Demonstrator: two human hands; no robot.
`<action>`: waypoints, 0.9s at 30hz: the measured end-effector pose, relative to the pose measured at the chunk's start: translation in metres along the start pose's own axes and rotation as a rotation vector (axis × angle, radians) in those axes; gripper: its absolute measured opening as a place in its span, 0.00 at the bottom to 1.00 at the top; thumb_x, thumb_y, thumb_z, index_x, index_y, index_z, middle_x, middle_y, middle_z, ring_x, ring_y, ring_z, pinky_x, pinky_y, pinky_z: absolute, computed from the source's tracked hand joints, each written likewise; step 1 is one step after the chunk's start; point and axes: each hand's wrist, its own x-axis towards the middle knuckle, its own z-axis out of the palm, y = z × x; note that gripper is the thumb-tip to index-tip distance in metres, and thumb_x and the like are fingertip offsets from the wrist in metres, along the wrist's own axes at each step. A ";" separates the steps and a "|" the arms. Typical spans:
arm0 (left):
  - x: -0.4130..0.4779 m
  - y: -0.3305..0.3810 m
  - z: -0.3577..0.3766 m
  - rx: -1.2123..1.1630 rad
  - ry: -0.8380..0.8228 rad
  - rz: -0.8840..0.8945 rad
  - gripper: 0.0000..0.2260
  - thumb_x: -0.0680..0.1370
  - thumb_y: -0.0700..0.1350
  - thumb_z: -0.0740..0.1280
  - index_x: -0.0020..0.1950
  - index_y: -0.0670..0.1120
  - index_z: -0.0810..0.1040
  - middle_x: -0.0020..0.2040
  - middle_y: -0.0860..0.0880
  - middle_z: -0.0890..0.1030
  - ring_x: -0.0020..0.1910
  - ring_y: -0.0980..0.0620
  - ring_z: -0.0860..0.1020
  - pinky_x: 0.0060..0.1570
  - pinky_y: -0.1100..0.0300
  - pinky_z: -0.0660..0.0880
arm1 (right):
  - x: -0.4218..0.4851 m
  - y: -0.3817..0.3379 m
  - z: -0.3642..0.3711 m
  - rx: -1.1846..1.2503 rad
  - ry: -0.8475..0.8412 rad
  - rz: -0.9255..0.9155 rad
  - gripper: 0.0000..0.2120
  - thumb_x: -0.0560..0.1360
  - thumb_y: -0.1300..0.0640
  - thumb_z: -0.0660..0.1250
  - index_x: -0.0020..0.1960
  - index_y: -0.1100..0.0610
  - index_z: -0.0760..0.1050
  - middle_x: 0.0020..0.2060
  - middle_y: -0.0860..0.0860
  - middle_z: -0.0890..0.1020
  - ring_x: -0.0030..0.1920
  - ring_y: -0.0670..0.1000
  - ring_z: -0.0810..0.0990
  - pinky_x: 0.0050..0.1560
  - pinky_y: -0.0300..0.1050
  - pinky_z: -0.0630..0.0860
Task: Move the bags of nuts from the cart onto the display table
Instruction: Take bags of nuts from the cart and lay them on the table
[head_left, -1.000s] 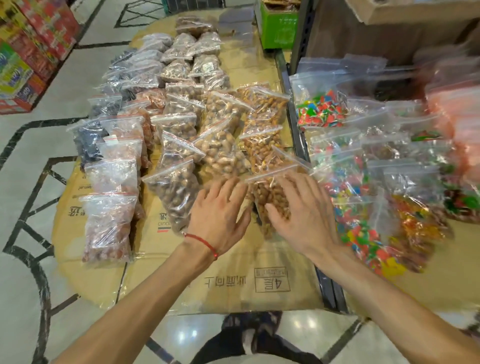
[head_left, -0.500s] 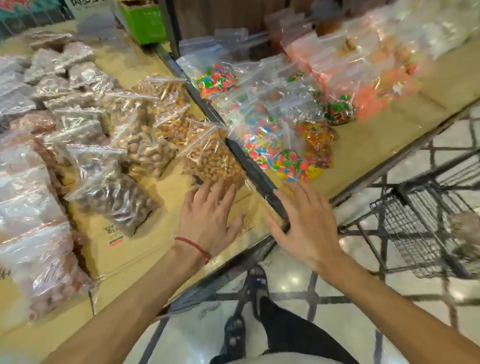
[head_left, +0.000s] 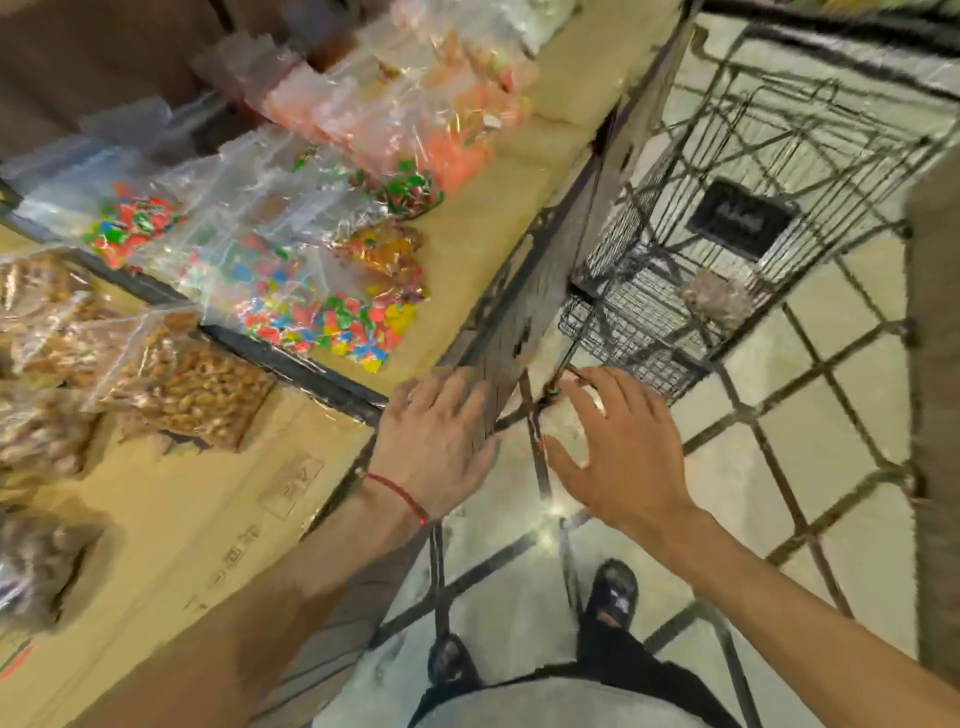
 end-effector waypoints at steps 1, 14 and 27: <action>0.013 0.013 0.000 0.003 0.002 0.026 0.25 0.80 0.62 0.61 0.71 0.49 0.73 0.69 0.45 0.78 0.67 0.41 0.75 0.62 0.44 0.73 | -0.001 0.015 0.001 0.013 0.011 0.017 0.28 0.79 0.39 0.62 0.71 0.54 0.77 0.69 0.56 0.79 0.70 0.59 0.75 0.71 0.59 0.70; 0.190 0.244 0.011 0.008 -0.121 0.169 0.27 0.82 0.62 0.53 0.76 0.50 0.71 0.73 0.47 0.74 0.74 0.42 0.69 0.72 0.45 0.67 | -0.008 0.281 -0.001 0.122 0.061 0.192 0.27 0.79 0.39 0.64 0.69 0.55 0.78 0.68 0.56 0.80 0.71 0.60 0.75 0.72 0.61 0.71; 0.356 0.333 0.038 -0.001 -0.192 0.155 0.27 0.81 0.63 0.54 0.75 0.51 0.72 0.74 0.46 0.75 0.74 0.43 0.71 0.70 0.42 0.71 | 0.037 0.479 0.011 0.046 -0.020 0.278 0.27 0.80 0.38 0.61 0.70 0.55 0.78 0.68 0.56 0.79 0.72 0.61 0.74 0.73 0.61 0.69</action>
